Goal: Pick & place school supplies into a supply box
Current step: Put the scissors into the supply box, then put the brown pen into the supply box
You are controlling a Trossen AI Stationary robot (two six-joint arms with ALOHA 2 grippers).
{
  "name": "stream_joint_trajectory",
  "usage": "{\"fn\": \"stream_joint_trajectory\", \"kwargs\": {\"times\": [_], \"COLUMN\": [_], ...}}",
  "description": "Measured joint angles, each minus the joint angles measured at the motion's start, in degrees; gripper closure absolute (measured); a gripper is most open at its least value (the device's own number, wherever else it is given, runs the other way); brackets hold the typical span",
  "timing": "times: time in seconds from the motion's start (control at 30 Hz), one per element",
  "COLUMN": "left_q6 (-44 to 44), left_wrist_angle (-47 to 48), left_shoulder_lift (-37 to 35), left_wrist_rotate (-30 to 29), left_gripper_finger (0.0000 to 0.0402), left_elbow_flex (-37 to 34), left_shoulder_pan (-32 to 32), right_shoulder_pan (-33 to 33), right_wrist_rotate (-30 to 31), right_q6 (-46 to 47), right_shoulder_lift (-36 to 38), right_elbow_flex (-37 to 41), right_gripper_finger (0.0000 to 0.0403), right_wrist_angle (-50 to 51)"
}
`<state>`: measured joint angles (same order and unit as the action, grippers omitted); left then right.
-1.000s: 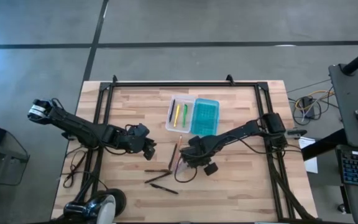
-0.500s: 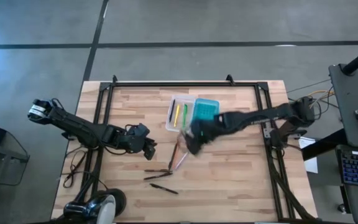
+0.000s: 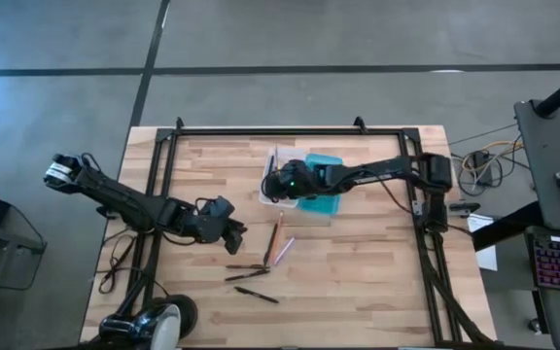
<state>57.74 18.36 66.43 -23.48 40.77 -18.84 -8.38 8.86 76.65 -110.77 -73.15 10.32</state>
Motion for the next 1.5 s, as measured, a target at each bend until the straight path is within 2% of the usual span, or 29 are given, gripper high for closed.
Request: {"fn": "stream_joint_trajectory", "kwargs": {"times": [0.13, 0.3, 0.4, 0.6, 0.73, 0.93, 1.1, 1.27, 1.43, 1.5], "left_q6": [1.33, 1.46, 1.31, 0.83, 0.81, 0.31, -0.03, 0.55, 1.33, 1.33], "left_wrist_angle": [0.06, 0.08, 0.07, 0.1, 0.1, 0.1, 0.1, 0.1, 0.1, 0.12], "left_shoulder_lift": [0.01, 0.0, 0.0, 0.01, 0.01, 0.02, 0.0, 0.0, 0.0, 0.0], "left_wrist_rotate": [0.02, -0.09, -1.04, -2.58, -2.73, -3.64, -3.64, -3.65, -3.63, -3.63], "left_gripper_finger": [0.0319, 0.0319, 0.0319, 0.0319, 0.0319, 0.0319, 0.0319, 0.0319, 0.0319, 0.0319], "left_elbow_flex": [0.0, 0.0, 0.0, 0.0, 0.0, 0.0, 0.0, 0.0, 0.0, 0.0], "left_shoulder_pan": [-1.74, -3.36, -3.53, -3.51, -3.51, -3.49, -3.49, -3.49, -3.49, -3.49], "right_shoulder_pan": [-0.08, -0.82, -1.47, -1.96, -1.92, -1.9, -1.63, 0.39, 3.28, 4.68], "right_wrist_rotate": [1.58, 2.59, 2.73, 2.71, 1.68, 1.26, 1.85, 6.13, 6.15, 5.86], "right_q6": [0.12, -6.25, -10.51, -13.15, -15.52, -18.09, -20.41, -31.79, -49.95, -53.02], "right_shoulder_lift": [-1.96, -1.9, -1.91, -1.85, -1.85, -1.85, -0.46, 4.99, 9.58, 11.16], "right_elbow_flex": [-0.72, -1.51, -1.49, -1.54, -1.5, -1.5, -1.54, -2.87, -4.36, -4.45], "right_gripper_finger": [0.0324, 0.0312, 0.0316, 0.032, 0.0289, 0.0231, 0.0206, 0.0204, 0.021, 0.0213], "right_wrist_angle": [1.45, 9.71, 9.88, 10.43, 13.76, 13.67, 13.42, 11.43, 9.93, 10.54]}}
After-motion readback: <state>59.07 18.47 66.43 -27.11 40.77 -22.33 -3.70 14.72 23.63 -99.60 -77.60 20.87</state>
